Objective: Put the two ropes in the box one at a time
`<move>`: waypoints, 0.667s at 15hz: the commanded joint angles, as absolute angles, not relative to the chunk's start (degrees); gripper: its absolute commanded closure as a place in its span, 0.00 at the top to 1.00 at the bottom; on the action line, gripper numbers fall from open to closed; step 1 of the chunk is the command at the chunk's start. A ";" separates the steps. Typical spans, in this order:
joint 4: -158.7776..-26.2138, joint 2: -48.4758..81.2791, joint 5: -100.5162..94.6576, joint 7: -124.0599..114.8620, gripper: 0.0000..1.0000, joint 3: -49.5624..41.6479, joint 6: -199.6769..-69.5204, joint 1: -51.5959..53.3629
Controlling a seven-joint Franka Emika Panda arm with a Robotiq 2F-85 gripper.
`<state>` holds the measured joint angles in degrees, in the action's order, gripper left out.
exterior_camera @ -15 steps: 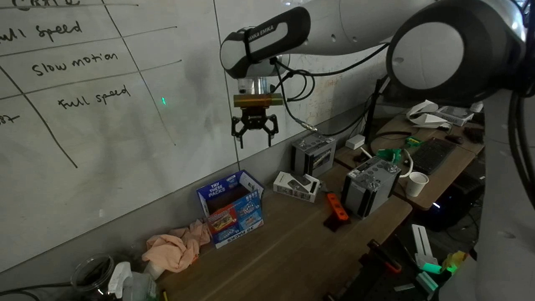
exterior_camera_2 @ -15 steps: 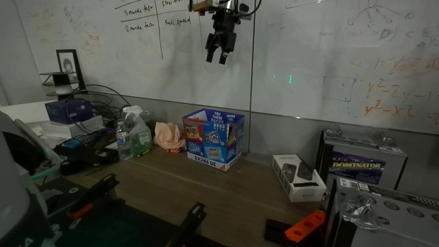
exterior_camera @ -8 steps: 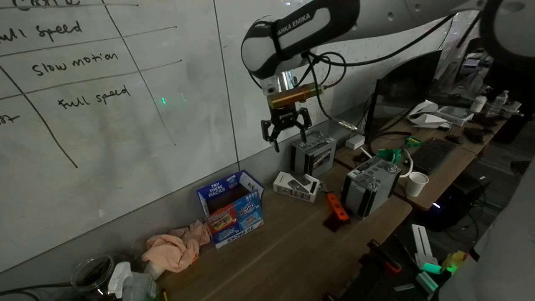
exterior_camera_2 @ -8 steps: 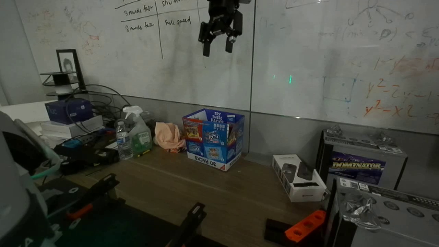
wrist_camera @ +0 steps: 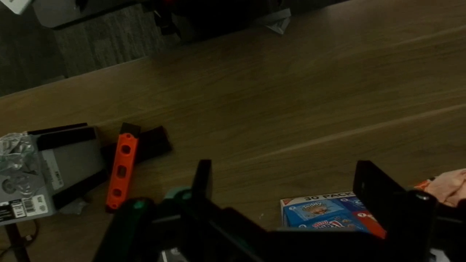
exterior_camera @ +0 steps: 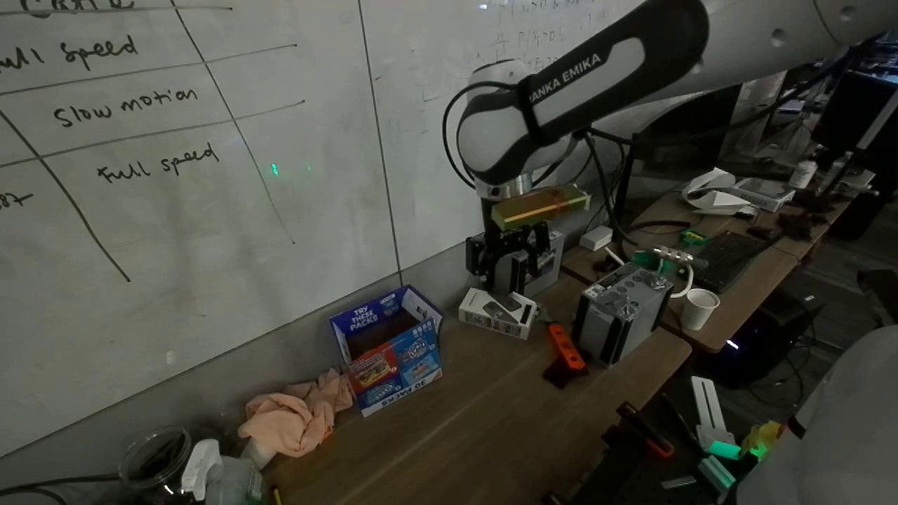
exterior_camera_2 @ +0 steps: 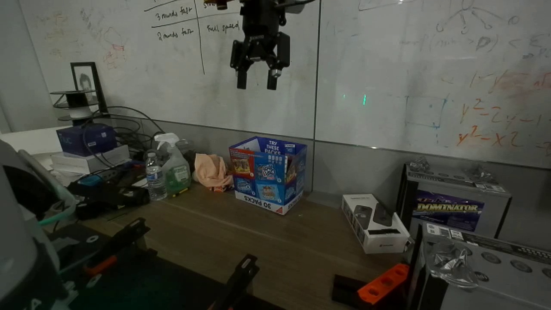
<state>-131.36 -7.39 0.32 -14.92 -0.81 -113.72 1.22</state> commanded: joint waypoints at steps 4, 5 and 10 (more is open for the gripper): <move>-136.93 -12.74 5.64 -4.93 1.00 -1.44 -119.49 0.51; -136.57 -12.79 5.95 -3.75 1.00 -1.57 -119.14 0.47; -135.50 -11.11 4.95 -3.84 1.00 -1.31 -118.56 0.19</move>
